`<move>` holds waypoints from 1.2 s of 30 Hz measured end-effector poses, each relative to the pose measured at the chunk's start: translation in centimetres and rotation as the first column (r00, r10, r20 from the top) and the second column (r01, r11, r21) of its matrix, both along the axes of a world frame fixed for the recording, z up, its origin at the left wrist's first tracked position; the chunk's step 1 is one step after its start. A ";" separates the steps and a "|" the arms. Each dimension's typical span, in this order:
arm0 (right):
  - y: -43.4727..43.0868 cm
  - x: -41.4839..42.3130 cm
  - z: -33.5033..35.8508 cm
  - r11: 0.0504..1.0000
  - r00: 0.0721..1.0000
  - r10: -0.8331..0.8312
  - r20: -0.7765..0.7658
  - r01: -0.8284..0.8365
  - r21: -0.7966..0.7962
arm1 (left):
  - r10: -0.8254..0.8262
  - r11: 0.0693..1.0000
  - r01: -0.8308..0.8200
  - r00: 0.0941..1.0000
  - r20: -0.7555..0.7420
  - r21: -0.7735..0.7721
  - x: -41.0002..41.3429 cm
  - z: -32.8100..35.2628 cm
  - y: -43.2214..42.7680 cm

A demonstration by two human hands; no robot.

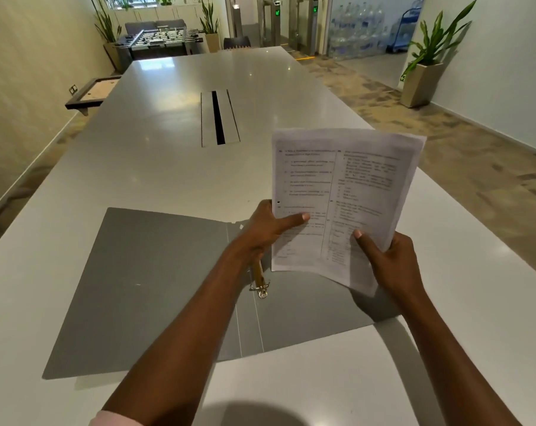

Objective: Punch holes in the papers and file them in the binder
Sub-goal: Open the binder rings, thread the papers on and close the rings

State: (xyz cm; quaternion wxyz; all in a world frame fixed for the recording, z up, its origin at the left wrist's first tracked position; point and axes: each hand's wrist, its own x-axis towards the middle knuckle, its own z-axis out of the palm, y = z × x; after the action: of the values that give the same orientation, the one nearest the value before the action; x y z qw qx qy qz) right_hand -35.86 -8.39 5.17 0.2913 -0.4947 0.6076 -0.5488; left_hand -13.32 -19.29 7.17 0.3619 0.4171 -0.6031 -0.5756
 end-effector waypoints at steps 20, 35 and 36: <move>-1.4 -2.1 2.7 0.905 0.962 0.271 -0.023 -0.247 0.346 | 0.099 0.981 -0.134 0.969 0.228 0.143 7.7 -1.8 -2.9; -2.5 3.0 4.1 0.878 0.917 0.299 -0.265 -0.155 0.454 | 0.039 0.967 -0.121 0.940 0.340 0.225 9.0 -3.5 -2.8; -2.5 3.2 4.2 0.878 0.915 0.295 -0.276 -0.145 0.456 | 0.041 0.970 -0.123 0.932 0.361 0.207 9.0 -3.6 -2.9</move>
State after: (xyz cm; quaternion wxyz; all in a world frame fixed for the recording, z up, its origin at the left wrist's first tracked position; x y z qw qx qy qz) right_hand -32.70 -10.92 9.37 0.3451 -0.5723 0.6921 -0.2727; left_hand -4.28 -22.24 3.53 0.2213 0.5773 -0.5707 -0.5404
